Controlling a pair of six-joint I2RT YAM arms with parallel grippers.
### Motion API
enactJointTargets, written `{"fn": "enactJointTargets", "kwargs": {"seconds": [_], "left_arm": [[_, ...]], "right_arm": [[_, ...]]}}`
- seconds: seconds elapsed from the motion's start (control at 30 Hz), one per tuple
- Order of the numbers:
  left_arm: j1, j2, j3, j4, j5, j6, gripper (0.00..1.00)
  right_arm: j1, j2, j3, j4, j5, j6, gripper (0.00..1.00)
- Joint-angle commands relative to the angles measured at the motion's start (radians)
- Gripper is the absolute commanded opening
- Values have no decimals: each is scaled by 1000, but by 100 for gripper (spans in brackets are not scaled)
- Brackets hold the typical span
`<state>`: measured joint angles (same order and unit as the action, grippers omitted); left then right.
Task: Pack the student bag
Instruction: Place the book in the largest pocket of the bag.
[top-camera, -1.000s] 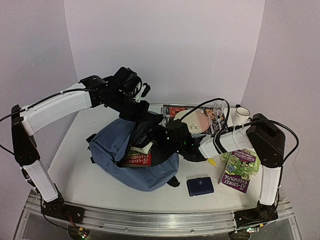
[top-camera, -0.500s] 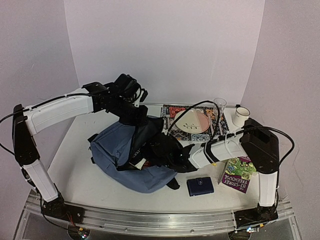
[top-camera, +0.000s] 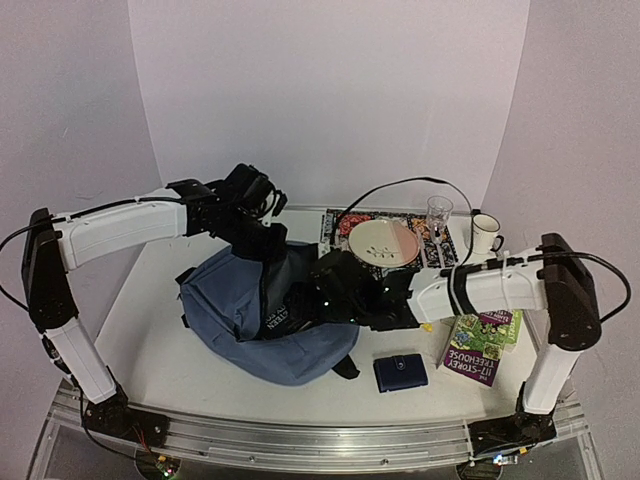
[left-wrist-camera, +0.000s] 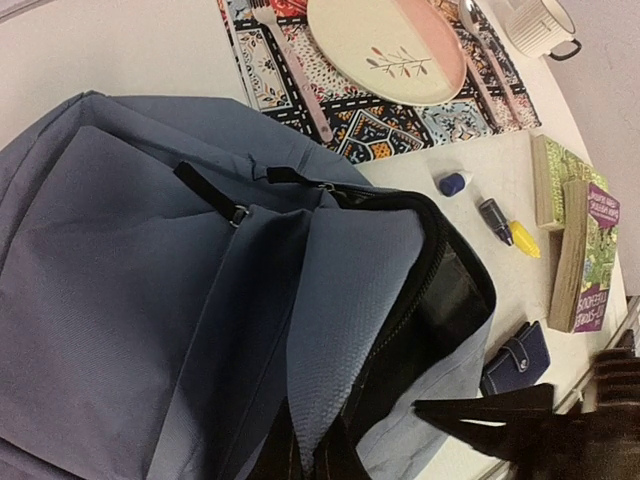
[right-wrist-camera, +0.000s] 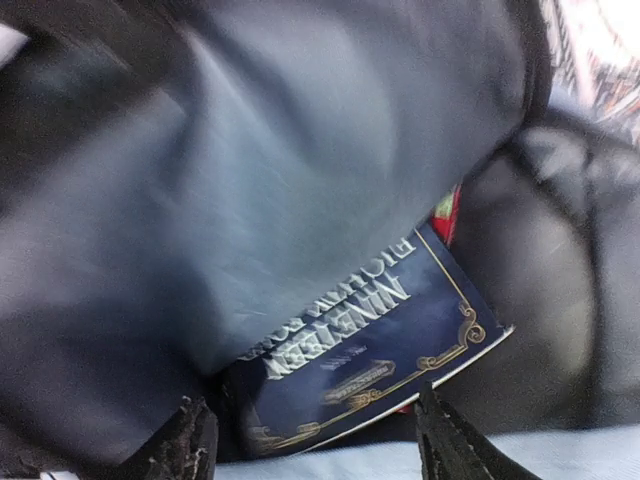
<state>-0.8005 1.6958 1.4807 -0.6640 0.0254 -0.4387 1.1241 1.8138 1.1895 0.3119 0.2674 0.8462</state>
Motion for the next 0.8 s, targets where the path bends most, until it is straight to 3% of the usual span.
{"fn": "enactJointTargets", "kwargs": {"seconds": [0.0, 0.17, 0.3, 0.37, 0.5, 0.63, 0.77], "left_arm": [[6, -14, -56, 39, 7, 35, 0], [6, 17, -107, 81, 97, 47, 4], [1, 45, -138, 110, 151, 53, 15], [-9, 64, -152, 111, 140, 55, 23], [-15, 119, -180, 116, 105, 40, 38], [-16, 161, -201, 114, 14, 11, 43], [-13, 182, -205, 108, -65, -31, 46]], "right_arm": [[-18, -75, 53, -232, 71, -141, 73], [-44, -151, 29, -393, 153, -177, 83], [-119, -251, -51, -470, 181, -173, 89], [-178, -308, -87, -508, 175, -170, 97], [-296, -418, -170, -566, 168, -168, 98], [-397, -534, -254, -609, 172, -171, 98], [-564, -616, -334, -646, 49, -171, 98]]}}
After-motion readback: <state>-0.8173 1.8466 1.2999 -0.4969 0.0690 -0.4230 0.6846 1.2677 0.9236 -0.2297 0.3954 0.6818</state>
